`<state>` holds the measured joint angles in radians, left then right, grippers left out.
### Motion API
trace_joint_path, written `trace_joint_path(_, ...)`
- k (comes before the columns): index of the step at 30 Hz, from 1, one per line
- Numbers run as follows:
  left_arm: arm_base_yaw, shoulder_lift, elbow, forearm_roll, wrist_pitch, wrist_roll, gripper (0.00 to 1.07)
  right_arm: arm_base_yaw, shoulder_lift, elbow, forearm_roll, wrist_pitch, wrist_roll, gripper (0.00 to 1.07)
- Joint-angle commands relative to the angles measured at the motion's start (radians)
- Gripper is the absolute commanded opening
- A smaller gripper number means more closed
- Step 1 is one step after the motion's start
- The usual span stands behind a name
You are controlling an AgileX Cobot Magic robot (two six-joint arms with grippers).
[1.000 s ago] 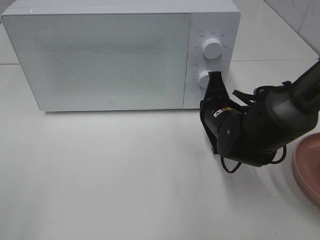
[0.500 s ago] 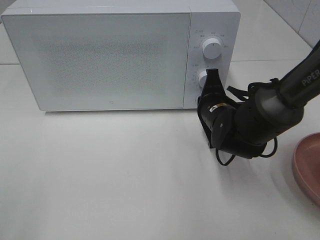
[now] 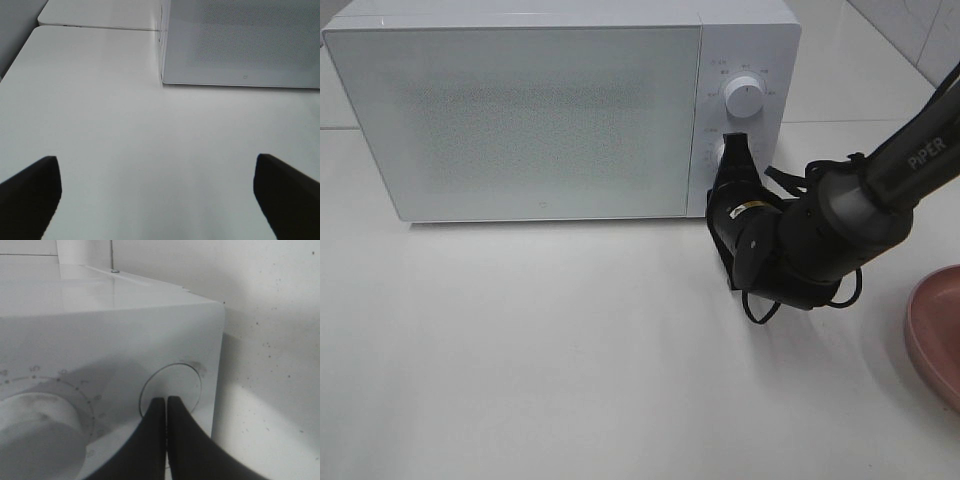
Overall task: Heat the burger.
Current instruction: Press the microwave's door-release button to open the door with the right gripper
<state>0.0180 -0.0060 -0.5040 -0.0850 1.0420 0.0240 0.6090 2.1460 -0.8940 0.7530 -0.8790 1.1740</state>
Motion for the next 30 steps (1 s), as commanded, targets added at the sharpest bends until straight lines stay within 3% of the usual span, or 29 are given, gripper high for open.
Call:
trace_joint_path(1, 0.001, -0.020, 0.001, -0.010, -0.005, 0.000, 1.00, -0.006, 0.006, -0.014, -0.009, -0.040, -0.022, 0.00)
trace_joint_path(17, 0.001, -0.020, 0.001, -0.010, -0.005, 0.000, 1.00, -0.027, 0.011, -0.028, 0.028, -0.121, -0.049, 0.00)
trace_joint_path(28, 0.001, -0.020, 0.001, -0.010, -0.005, 0.000, 1.00, -0.029, 0.045, -0.075, 0.048, -0.207, -0.052, 0.00)
trace_joint_path(30, 0.001, -0.020, 0.001, -0.010, -0.005, 0.000, 1.00, -0.030, 0.074, -0.125, 0.038, -0.221, -0.099, 0.00)
